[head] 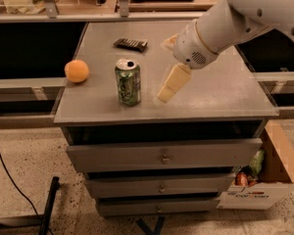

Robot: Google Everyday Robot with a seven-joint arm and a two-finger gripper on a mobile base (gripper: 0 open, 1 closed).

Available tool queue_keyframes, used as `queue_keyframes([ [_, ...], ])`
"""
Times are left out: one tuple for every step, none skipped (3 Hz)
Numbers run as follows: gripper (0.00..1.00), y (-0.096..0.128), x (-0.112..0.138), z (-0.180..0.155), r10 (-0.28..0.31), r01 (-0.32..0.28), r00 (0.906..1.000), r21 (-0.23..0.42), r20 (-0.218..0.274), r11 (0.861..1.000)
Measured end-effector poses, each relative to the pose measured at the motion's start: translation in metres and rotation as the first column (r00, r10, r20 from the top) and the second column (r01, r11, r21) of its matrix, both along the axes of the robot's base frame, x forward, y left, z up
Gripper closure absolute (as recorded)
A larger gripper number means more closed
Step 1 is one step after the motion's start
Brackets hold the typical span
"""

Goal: Knock green can over

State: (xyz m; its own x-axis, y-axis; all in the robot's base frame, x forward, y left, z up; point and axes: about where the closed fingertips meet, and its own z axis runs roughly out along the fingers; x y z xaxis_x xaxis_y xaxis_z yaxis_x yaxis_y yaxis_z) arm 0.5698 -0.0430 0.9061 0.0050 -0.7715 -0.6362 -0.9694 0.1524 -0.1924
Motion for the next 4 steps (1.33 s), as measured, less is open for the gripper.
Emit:
queue_keyframes([
  [0.0,0.016,0.024,-0.016,0.03,-0.031,0.9995,0.133,0.011,0.991],
  [0.0,0.037,0.036,-0.028,0.082,-0.084,0.9965,0.265,0.019,0.961],
  [0.0,0.056,0.04,-0.04,0.126,-0.12,0.992,0.369,0.007,0.922],
  [0.0,0.072,0.04,-0.051,0.175,-0.144,0.9845,0.495,-0.016,0.857],
])
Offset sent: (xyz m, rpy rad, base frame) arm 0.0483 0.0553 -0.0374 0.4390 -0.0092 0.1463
